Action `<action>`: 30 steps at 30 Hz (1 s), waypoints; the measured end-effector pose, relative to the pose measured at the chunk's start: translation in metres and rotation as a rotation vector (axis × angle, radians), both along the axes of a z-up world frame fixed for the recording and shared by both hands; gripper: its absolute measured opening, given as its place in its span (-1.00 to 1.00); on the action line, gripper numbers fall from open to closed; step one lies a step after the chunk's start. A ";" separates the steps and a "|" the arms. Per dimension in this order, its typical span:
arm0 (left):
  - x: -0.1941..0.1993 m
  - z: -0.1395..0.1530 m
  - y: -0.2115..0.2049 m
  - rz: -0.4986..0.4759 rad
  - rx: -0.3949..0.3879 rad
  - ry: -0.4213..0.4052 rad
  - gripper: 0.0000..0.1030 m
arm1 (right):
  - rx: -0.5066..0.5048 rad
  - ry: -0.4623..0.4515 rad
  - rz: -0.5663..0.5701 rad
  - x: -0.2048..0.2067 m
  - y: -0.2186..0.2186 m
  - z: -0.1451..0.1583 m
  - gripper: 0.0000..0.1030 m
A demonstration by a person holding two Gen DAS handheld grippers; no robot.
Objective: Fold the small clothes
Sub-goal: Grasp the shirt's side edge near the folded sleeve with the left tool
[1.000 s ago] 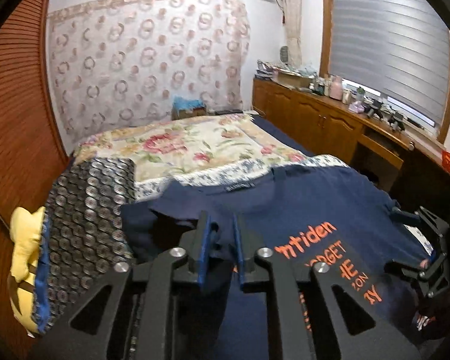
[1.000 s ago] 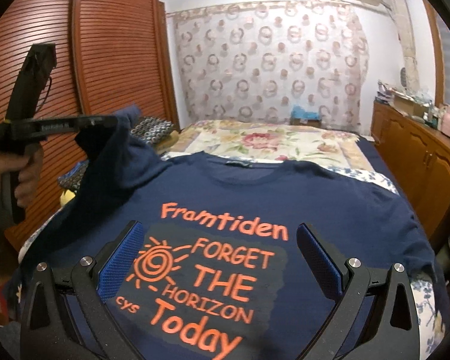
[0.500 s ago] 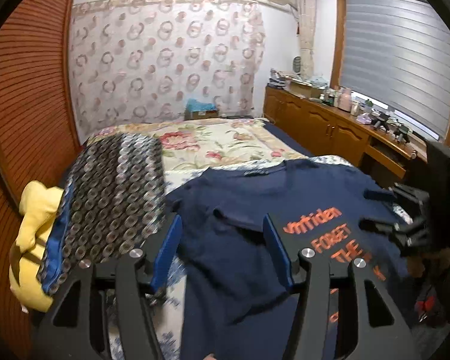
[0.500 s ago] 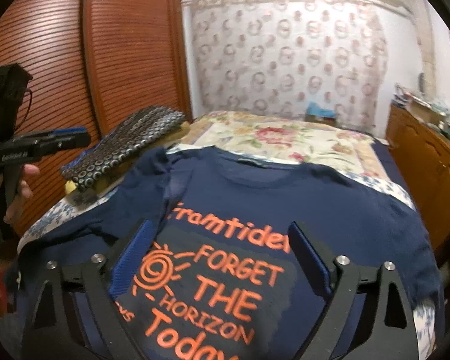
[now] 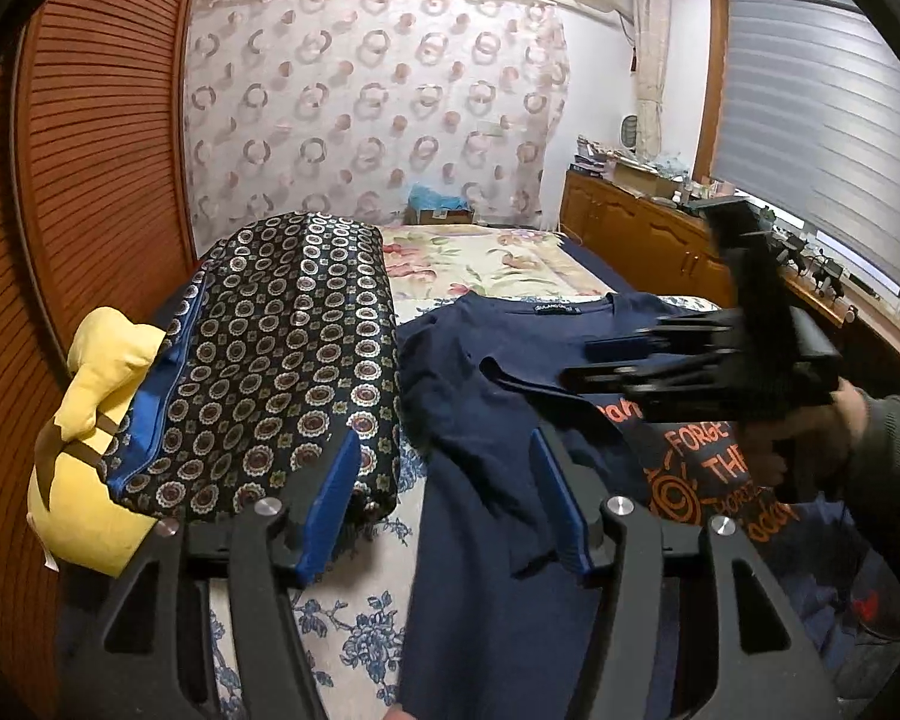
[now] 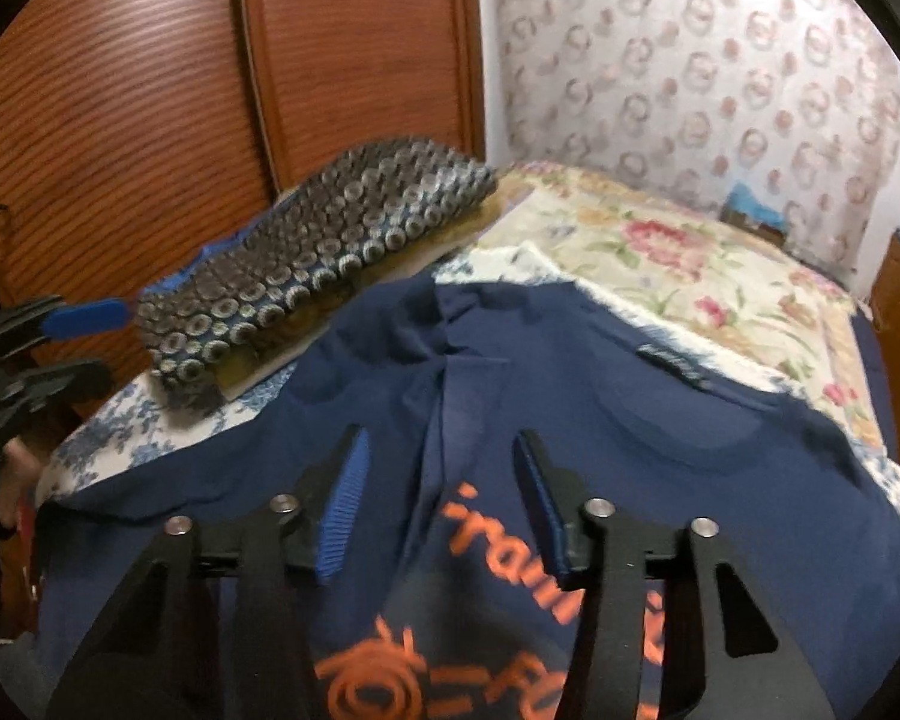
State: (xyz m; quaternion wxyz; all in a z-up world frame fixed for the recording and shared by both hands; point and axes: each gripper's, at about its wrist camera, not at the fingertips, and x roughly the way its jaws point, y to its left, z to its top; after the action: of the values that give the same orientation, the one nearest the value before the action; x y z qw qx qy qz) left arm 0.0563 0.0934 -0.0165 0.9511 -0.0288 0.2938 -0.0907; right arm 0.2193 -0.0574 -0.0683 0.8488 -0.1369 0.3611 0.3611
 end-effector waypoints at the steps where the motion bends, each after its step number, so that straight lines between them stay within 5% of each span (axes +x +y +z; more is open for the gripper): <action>1: 0.000 -0.001 0.000 -0.002 0.004 0.002 0.12 | -0.010 0.004 0.001 0.003 0.004 -0.004 -0.16; 7: -0.002 -0.004 -0.001 -0.001 0.003 0.006 0.14 | -0.135 0.018 -0.017 0.024 0.031 -0.032 -0.23; 12: -0.002 -0.005 -0.003 0.002 -0.002 0.006 0.16 | -0.132 0.011 -0.038 0.028 0.020 -0.035 -0.87; 20: 0.009 -0.001 -0.009 0.009 0.007 0.007 0.17 | -0.058 0.005 -0.214 0.025 -0.041 -0.011 -0.94; 22: 0.015 -0.001 -0.011 0.010 0.013 0.011 0.17 | -0.054 -0.006 -0.229 0.023 -0.052 -0.004 -0.74; 24: 0.024 -0.001 -0.014 0.007 0.022 0.021 0.17 | -0.065 -0.031 -0.238 0.021 -0.059 0.000 -0.28; 27: 0.040 -0.001 -0.018 0.004 0.038 0.044 0.17 | -0.065 -0.028 -0.238 0.018 -0.073 0.003 0.00; 30: 0.056 -0.002 -0.021 0.009 0.062 0.062 0.17 | -0.069 -0.010 -0.248 0.018 -0.097 -0.004 0.04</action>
State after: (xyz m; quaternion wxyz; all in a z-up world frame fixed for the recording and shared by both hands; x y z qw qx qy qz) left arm 0.1125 0.0727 -0.0186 0.9424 -0.0033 0.3255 -0.0766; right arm 0.2369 -0.1540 -0.0720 0.8835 -0.1219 0.3832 0.2401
